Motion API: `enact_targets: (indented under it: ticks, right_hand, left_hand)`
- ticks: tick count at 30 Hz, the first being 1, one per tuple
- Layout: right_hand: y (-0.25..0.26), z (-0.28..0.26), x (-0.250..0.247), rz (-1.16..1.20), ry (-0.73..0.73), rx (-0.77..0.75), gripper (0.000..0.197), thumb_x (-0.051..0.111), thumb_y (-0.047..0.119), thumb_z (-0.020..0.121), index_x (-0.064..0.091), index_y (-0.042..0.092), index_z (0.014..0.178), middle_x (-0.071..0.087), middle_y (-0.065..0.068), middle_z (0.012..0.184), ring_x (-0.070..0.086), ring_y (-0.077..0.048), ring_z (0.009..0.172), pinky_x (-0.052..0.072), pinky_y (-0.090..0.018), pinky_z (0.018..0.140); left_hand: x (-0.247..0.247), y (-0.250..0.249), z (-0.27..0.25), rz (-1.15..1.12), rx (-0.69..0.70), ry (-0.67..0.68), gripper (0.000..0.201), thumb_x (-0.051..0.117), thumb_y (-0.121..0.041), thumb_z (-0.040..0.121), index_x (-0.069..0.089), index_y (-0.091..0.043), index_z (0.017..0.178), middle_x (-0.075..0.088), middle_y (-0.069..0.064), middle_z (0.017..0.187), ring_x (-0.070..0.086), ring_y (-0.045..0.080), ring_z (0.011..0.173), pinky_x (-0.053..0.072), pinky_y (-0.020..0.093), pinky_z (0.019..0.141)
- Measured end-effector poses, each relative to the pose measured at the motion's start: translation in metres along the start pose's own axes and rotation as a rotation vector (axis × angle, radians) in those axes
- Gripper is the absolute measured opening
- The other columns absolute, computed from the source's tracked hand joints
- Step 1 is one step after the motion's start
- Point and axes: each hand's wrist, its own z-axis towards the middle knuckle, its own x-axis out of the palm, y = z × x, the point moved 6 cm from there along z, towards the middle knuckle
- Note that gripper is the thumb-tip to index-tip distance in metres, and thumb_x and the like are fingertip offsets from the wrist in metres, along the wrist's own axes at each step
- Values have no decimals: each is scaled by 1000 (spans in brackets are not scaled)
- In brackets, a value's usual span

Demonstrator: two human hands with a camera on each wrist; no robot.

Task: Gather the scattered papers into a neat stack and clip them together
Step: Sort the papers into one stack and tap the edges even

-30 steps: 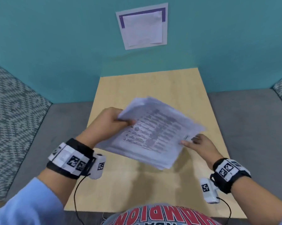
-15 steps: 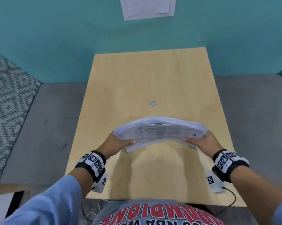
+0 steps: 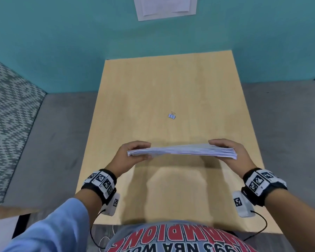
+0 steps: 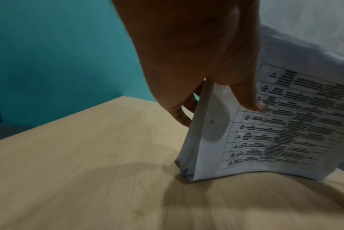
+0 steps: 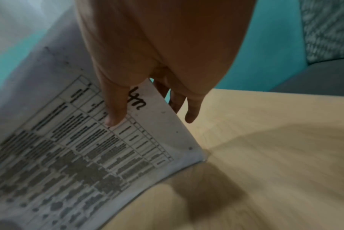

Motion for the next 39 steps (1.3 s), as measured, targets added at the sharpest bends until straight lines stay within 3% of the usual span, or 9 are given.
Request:
enact_targets:
  ticks: [8, 12, 17, 23, 26, 28, 30, 33, 39]
  right_hand:
    - [19, -4, -7, -1, -44, -4, 10, 78, 20, 92, 80, 22, 82, 71, 15, 68, 59, -2, 61, 42, -11, 58]
    - [18, -5, -6, -44, -16, 6, 24, 83, 16, 87, 80, 30, 107, 81, 14, 100, 74, 0, 95, 50, -6, 78]
    - [13, -1, -21, -253, -45, 16, 50, 82, 1, 84, 70, 42, 109, 76, 1, 114, 70, -23, 114, 48, -6, 85]
    - [97, -22, -21, -774, -210, -209, 102, 92, 50, 67, 45, 25, 154, 45, -1, 160, 38, -30, 150, 30, -53, 120]
    - [161, -40, 43, -862, -1, -435, 115, 79, 68, 71, 25, 26, 163, 31, 7, 168, 24, -19, 158, 20, -53, 125]
    - [185, -36, 76, -827, 89, -483, 97, 77, 49, 80, 32, 27, 162, 47, 5, 160, 44, -17, 146, 34, -43, 119]
    - [198, -26, 80, -695, 78, -480, 60, 68, 19, 85, 60, 34, 142, 78, 2, 118, 70, -20, 101, 55, -35, 88]
    - [198, -20, 54, -450, -7, -417, 29, 67, 9, 93, 80, 34, 100, 70, 9, 67, 59, -5, 63, 48, -23, 63]
    - [164, -24, 26, 84, -58, -237, 9, 75, 14, 94, 82, 19, 97, 82, -3, 94, 69, -3, 82, 55, -25, 81]
  left_hand:
    - [-10, -22, 3, 56, 66, -111, 14, 81, -14, 95, 82, -22, 84, 74, -13, 75, 62, 2, 69, 45, 16, 65]
    - [-5, -18, 0, 61, 58, -42, 20, 85, -10, 91, 84, -18, 109, 84, -9, 106, 78, 7, 97, 58, 20, 85]
    - [-2, -15, -1, 237, 91, -25, 29, 77, -7, 97, 85, -35, 103, 84, -13, 106, 78, 6, 100, 59, 30, 88]
    - [-3, -98, -17, 618, 278, -39, 39, 59, -20, 90, 82, -43, 112, 82, -19, 109, 75, 7, 99, 59, 33, 78]
    - [15, -156, -33, 926, 447, -10, 41, 53, -25, 87, 80, -46, 111, 80, -16, 104, 71, 14, 93, 46, 29, 65]
    - [33, -189, -45, 1013, 573, -21, 49, 37, -37, 85, 78, -43, 112, 78, -12, 98, 68, 16, 90, 45, 30, 62]
    - [36, -208, -52, 971, 590, -81, 40, 41, -41, 89, 72, -42, 115, 75, -10, 90, 66, 16, 83, 44, 30, 60]
    - [12, -197, -47, 732, 442, -161, 18, 70, -42, 95, 63, -36, 111, 72, -14, 86, 67, 15, 78, 48, 33, 64]
    - [-12, -156, -50, 72, 294, -176, 10, 87, -13, 89, 81, -17, 95, 81, -7, 91, 68, -1, 79, 50, 16, 73]
